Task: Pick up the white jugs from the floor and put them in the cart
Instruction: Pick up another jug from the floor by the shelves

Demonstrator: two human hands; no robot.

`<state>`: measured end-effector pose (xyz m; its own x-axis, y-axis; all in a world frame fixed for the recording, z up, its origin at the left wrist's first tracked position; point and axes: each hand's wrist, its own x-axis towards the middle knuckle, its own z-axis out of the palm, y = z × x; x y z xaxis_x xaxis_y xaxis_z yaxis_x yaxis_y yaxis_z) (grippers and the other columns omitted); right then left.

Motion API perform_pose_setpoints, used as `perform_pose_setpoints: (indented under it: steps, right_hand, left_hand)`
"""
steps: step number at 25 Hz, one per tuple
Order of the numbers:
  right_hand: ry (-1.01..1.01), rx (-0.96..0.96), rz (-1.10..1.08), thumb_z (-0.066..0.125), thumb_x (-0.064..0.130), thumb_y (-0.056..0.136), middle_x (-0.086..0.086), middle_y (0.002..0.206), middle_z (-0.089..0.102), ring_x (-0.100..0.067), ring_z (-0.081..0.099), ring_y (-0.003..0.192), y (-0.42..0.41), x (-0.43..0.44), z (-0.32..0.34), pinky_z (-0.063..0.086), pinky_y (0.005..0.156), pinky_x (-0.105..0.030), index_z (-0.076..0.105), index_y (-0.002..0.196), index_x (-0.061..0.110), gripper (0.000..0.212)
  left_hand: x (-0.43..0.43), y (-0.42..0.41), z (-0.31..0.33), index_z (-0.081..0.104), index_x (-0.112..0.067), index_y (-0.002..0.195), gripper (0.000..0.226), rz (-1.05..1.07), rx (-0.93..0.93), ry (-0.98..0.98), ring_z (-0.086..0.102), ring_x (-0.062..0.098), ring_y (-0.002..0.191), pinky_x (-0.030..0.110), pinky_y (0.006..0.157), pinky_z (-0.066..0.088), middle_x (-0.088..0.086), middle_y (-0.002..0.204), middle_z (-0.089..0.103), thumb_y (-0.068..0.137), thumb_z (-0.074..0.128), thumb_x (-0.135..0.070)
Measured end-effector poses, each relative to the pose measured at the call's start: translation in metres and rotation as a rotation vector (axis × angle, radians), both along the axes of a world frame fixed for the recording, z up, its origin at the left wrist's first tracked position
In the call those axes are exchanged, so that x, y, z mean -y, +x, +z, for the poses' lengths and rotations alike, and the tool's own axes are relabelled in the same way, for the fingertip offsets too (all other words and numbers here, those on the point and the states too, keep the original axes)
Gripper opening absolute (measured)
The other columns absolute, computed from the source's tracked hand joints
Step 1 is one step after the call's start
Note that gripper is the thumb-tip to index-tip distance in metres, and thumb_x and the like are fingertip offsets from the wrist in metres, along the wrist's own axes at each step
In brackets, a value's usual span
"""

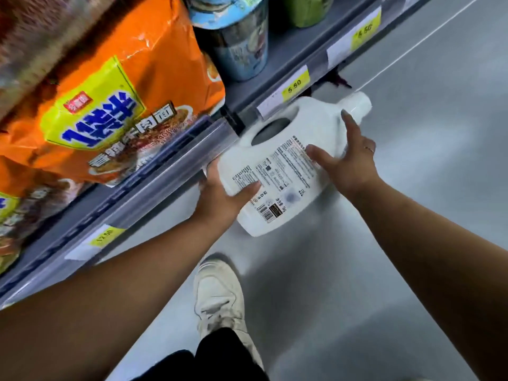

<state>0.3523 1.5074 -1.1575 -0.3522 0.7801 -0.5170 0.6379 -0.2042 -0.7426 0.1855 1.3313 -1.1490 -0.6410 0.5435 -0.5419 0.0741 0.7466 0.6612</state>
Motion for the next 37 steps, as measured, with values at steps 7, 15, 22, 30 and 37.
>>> perform_pose_setpoints:
  steps: [7, 15, 22, 30, 37]
  right_hand:
    - [-0.035, -0.160, -0.044, 0.081, 0.054, 0.061, -0.004, 0.136, 0.041, -0.020, 0.047, 0.118, -0.013, -0.015, -0.027, 0.042, 0.103, -0.035, 0.022, 0.140, 0.055, 0.098]
    - [0.007, -0.184, -0.181, 0.081, 0.048, 0.059, 0.004, 0.135, 0.041, -0.017, 0.047, 0.118, 0.022, -0.004, -0.026, 0.044, 0.099, -0.036, 0.028, 0.135, 0.051, 0.092]
    - [-0.027, -0.279, -0.324, 0.085, 0.031, 0.069, 0.028, 0.115, 0.045, 0.019, 0.048, 0.097, 0.036, 0.004, -0.023, 0.041, 0.074, -0.005, 0.034, 0.134, 0.045, 0.083]
    - [-0.027, -0.341, -0.513, 0.079, 0.041, 0.068, 0.019, 0.117, 0.050, -0.012, 0.058, 0.108, 0.043, 0.007, -0.026, 0.053, 0.094, -0.045, 0.040, 0.122, 0.053, 0.068]
    - [0.008, -0.425, -0.680, 0.079, 0.036, 0.068, 0.015, 0.123, 0.053, -0.013, 0.060, 0.112, 0.072, -0.007, 0.011, 0.054, 0.093, -0.047, 0.041, 0.120, 0.054, 0.066]
  left_hand:
    - [-0.007, -0.017, -0.016, 0.061, -0.024, 0.117, 0.079, 0.031, 0.055, 0.125, 0.070, 0.014, 0.103, 0.041, 0.092, 0.057, -0.001, 0.109, 0.074, 0.047, 0.093, -0.043]
    - [-0.015, 0.003, -0.021, 0.044, -0.043, 0.131, 0.100, -0.117, -0.098, 0.103, 0.047, 0.025, 0.128, 0.047, 0.106, 0.044, -0.002, 0.130, 0.055, 0.044, 0.081, -0.075]
    - [-0.021, 0.011, -0.023, 0.049, -0.039, 0.117, 0.076, 0.092, 0.160, 0.256, 0.063, 0.005, 0.104, 0.024, 0.085, 0.056, -0.008, 0.116, 0.062, 0.053, 0.089, -0.041]
    - [-0.038, 0.023, -0.027, 0.054, -0.045, 0.113, 0.074, 0.179, 0.143, 0.288, 0.064, 0.020, 0.112, 0.043, 0.096, 0.054, 0.008, 0.126, 0.061, 0.048, 0.089, -0.045]
    - [-0.082, 0.038, 0.003, 0.053, -0.036, 0.113, 0.065, 0.036, 0.212, 0.405, 0.064, 0.019, 0.106, 0.046, 0.095, 0.055, 0.005, 0.117, 0.062, 0.059, 0.086, -0.023]
